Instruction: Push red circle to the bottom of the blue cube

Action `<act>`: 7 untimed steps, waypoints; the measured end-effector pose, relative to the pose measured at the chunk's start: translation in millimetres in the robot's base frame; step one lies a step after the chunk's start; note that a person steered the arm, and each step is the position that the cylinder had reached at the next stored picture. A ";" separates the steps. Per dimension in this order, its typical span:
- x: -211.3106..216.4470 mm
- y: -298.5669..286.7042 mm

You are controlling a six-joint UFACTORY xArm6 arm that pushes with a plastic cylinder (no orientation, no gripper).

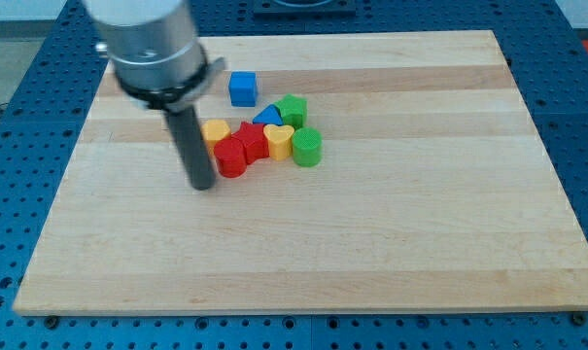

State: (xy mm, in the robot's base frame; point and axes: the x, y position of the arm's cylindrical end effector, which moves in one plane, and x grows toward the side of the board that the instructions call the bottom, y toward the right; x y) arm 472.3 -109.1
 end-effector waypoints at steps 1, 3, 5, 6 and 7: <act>0.3 3.5; -22.2 5.6; -39.9 5.5; -58.0 4.2; -77.4 3.6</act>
State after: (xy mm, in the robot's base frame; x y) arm 394.9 -105.5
